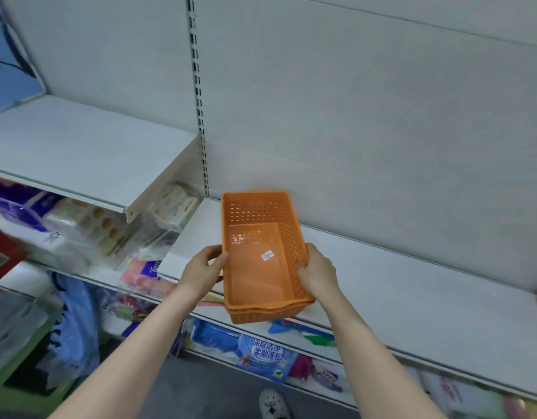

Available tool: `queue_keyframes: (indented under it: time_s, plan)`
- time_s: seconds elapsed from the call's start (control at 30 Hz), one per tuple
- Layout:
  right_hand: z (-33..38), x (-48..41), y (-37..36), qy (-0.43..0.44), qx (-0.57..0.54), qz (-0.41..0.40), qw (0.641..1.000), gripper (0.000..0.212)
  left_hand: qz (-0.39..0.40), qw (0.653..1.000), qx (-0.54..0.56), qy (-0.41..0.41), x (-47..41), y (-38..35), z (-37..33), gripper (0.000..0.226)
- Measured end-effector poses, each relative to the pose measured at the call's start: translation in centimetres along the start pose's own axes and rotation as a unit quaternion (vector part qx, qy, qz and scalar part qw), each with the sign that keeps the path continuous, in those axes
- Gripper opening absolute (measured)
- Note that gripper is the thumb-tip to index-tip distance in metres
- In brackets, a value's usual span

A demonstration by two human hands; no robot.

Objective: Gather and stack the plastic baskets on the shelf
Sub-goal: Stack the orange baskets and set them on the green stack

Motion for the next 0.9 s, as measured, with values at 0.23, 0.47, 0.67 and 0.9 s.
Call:
queue_keyframes:
  time_s: [0.23, 0.47, 0.67, 0.9]
  plan:
    - [-6.8, 3.4, 8.9, 0.061, 0.020, -0.045, 0.997, 0.046, -0.066, 0.937, -0.219, -0.264, 0.2, -3.9, -7.8, 0.069]
    - [-18.0, 8.6, 20.5, -0.010, 0.008, -0.154, 0.988, 0.023, -0.007, 0.861, -0.330, -0.386, 5.2, -16.8, -15.0, 0.018]
    - [-30.5, 16.7, 30.1, -0.111, -0.043, -0.303, 0.946, 0.023, 0.018, 0.858, -0.279, -0.431, 12.3, -28.9, -19.4, 0.016]
    - [-43.8, 23.8, 41.8, -0.141, 0.013, -0.346, 0.927, 0.018, 0.130, 0.886, -0.122, -0.429, 22.3, -44.7, -26.9, 0.030]
Point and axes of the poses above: each hand's wrist, its own x-axis away from the middle knuckle, its own y-axis out of the back of the hand, z = x × y, the point moved 9 cm from there along -x, towards the middle knuckle, and after that the axes turned 8 degrees about -z, right-handed, at the moved point
